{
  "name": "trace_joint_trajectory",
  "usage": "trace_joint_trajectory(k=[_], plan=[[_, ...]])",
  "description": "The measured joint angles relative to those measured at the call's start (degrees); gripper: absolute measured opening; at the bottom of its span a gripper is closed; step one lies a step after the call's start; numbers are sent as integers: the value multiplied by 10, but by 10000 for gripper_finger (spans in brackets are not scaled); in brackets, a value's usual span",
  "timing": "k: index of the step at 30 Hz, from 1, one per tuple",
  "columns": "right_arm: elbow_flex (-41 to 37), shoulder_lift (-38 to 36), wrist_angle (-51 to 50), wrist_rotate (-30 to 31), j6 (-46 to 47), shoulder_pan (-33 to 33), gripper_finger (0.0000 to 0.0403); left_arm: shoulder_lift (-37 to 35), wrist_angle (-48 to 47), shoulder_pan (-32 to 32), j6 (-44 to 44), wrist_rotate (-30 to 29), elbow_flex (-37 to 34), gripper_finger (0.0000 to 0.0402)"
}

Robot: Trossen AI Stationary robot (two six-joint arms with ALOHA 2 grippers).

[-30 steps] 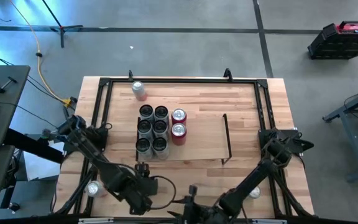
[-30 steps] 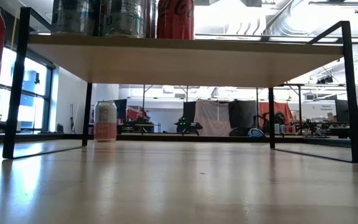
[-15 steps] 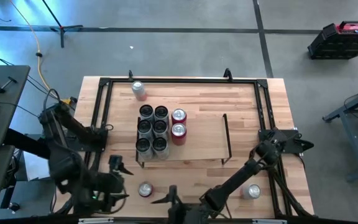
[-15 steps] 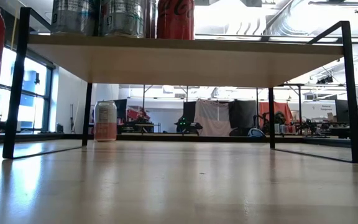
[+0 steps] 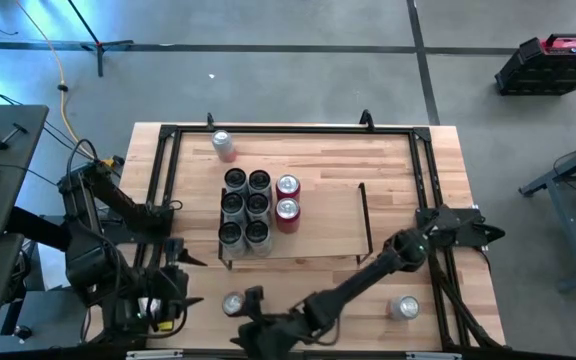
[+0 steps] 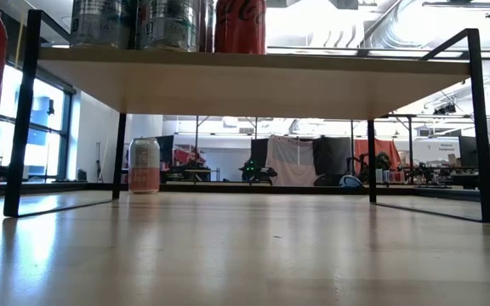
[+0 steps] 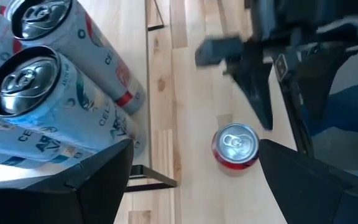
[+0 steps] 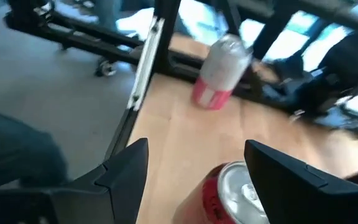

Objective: Place canned beverage on shelf
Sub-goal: Put the red soda can aligned with the other red soda cans on the shelf

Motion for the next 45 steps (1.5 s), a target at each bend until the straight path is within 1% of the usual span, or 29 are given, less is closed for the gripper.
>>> trace_joint_trajectory(k=[2,3,8,19,24,30,34,37,40,43,45], plan=[[-11,0,3,-34,9,-12,252,0,-6,0,0,-2,0,335],[-16,0,2,-38,16,-16,252,0,-9,0,0,-2,0,335],[-33,0,-3,-45,26,-26,252,0,-26,2,-5,-2,0,335],[-32,0,-42,-47,46,-17,252,-1,-30,21,-6,-7,0,335],[-31,0,-55,-69,72,-17,252,-1,-30,25,-6,-13,0,335],[-31,-3,-73,-60,77,-17,252,-1,-30,29,-4,-17,0,335],[-5,-4,-136,-55,89,-13,252,-1,-31,29,-4,-17,0,335],[24,-4,-207,-31,108,-10,252,-1,-31,28,-4,-17,0,335],[16,-20,-234,-7,130,-6,252,-1,-32,29,-4,-17,0,335],[23,-23,-238,16,140,-3,252,-1,-33,28,-5,-17,0,335],[23,-23,-191,35,113,-1,252,-1,-33,28,-5,-17,0,335]])
